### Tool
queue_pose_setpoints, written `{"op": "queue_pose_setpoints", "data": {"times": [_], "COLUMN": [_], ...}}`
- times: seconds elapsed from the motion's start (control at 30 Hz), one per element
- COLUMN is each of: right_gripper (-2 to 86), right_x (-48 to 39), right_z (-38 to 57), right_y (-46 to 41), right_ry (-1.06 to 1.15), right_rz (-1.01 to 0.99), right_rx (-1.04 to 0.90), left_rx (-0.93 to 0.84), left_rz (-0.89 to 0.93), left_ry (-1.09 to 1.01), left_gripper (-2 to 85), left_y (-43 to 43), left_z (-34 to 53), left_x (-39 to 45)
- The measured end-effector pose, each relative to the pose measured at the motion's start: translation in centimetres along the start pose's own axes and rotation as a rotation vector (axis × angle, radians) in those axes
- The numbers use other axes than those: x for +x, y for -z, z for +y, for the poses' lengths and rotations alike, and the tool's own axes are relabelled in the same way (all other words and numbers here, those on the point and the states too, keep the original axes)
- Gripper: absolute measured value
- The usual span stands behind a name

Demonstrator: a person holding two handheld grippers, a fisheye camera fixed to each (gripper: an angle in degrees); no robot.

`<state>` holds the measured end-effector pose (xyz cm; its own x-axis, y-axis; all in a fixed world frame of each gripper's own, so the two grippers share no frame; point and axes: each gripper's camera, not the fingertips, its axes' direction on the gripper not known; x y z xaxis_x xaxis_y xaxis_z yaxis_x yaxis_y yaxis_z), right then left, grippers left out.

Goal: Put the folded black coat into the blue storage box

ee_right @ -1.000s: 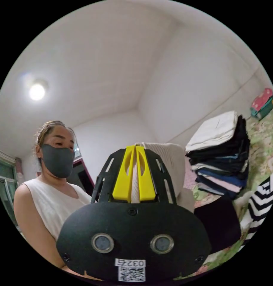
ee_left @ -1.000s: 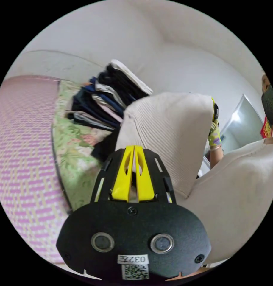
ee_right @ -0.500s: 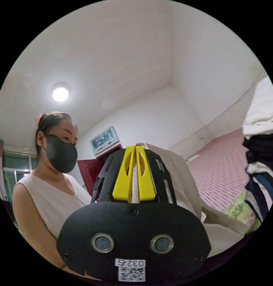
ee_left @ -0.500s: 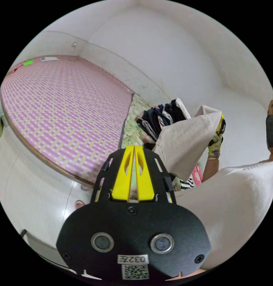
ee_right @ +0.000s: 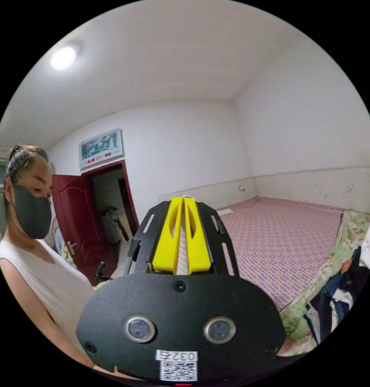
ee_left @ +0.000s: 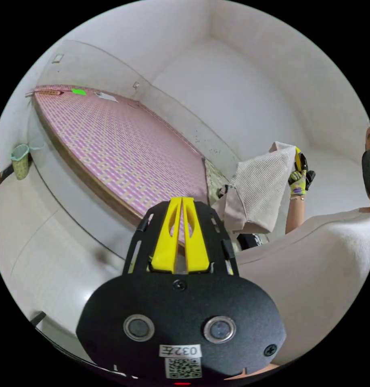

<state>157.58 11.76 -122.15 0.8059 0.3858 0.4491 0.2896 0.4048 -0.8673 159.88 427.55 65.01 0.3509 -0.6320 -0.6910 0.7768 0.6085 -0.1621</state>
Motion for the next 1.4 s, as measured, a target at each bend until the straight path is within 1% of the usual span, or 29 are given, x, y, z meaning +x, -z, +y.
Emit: {"op": "queue_pose_setpoints", "data": {"times": [0.03,0.1,0.2,0.33,0.47,0.53,0.67,0.77,0.83,0.9,0.93,0.97,1.0,1.03,1.07,1.1,1.17,1.23,1.33,1.4], "right_gripper": [-1.0,-1.0,-1.0,-1.0,-1.0,-1.0,-0.8,0.0,1.9,5.4,6.0,5.5,5.4,5.5,5.4,4.9,3.5,2.4,0.5,-0.3], "right_x": [-0.5,-2.7,-2.6,-1.3,0.1,0.2,-0.1,0.2,1.3,3.2,3.8,4.9,5.4,5.5,5.7,5.5,5.0,5.3,8.0,10.7], "right_z": [0.0,-0.4,-0.5,-0.1,-1.2,-1.8,-1.5,2.7,7.1,15.9,18.6,24.4,30.2,33.0,38.1,41.9,44.9,46.0,46.5,46.7], "right_y": [-0.7,-2.4,-3.0,-3.4,-4.8,-5.9,-12.1,-18.8,-23.1,-29.9,-31.6,-35.3,-38.6,-40.0,-42.0,-42.9,-42.4,-40.8,-36.8,-32.7], "right_ry": [0.009,0.053,0.04,0.011,0.083,0.13,0.221,0.241,0.196,0.091,0.047,-0.07,-0.156,-0.201,-0.323,-0.414,-0.465,-0.47,-0.511,-0.583], "right_rz": [0.018,0.175,0.269,0.383,0.568,0.603,0.461,0.357,0.289,0.17,0.138,0.062,-0.083,-0.152,-0.2,-0.233,-0.271,-0.258,-0.149,0.0], "right_rx": [-0.006,-0.021,-0.008,-0.008,-0.03,-0.025,-0.089,-0.155,-0.196,-0.312,-0.347,-0.451,-0.56,-0.602,-0.681,-0.735,-0.765,-0.782,-0.791,-0.768], "left_rx": [-0.002,-0.004,0.005,0.026,0.084,0.095,0.057,0.034,0.024,-0.01,-0.025,-0.056,-0.084,-0.095,-0.114,-0.134,-0.169,-0.218,-0.33,-0.414], "left_rz": [-0.018,-0.085,-0.134,-0.157,-0.144,-0.135,-0.143,-0.136,-0.106,-0.064,-0.06,-0.057,-0.061,-0.061,-0.048,-0.023,0.02,0.057,0.134,0.204], "left_ry": [0.002,0.022,0.052,0.103,0.17,0.17,0.094,0.063,0.064,0.026,0.01,-0.023,-0.044,-0.048,-0.046,-0.032,-0.016,-0.026,-0.053,-0.083], "left_gripper": [-0.9,-0.9,-0.9,-0.9,-0.9,-0.9,-0.9,-0.9,-0.9,-0.9,-0.9,-0.9,-0.9,-0.9,-0.9,-0.9,-0.9,-0.9,-0.9,-0.9], "left_y": [0.8,3.8,6.4,6.7,5.3,4.4,1.3,-1.4,-3.2,-5.9,-6.6,-8.1,-9.6,-10.4,-12.0,-13.7,-16.5,-19.5,-25.2,-29.5], "left_z": [0.4,2.4,5.4,9.8,13.6,14.1,12.7,10.4,8.7,6.1,5.5,4.3,3.4,3.1,2.5,2.2,1.9,1.6,1.2,0.9], "left_x": [-0.6,-2.7,-4.2,-5.5,-5.7,-5.4,-4.2,-3.9,-3.7,-2.8,-2.6,-2.0,-1.7,-1.6,-1.6,-1.8,-1.9,-1.5,-0.8,-0.3]}}
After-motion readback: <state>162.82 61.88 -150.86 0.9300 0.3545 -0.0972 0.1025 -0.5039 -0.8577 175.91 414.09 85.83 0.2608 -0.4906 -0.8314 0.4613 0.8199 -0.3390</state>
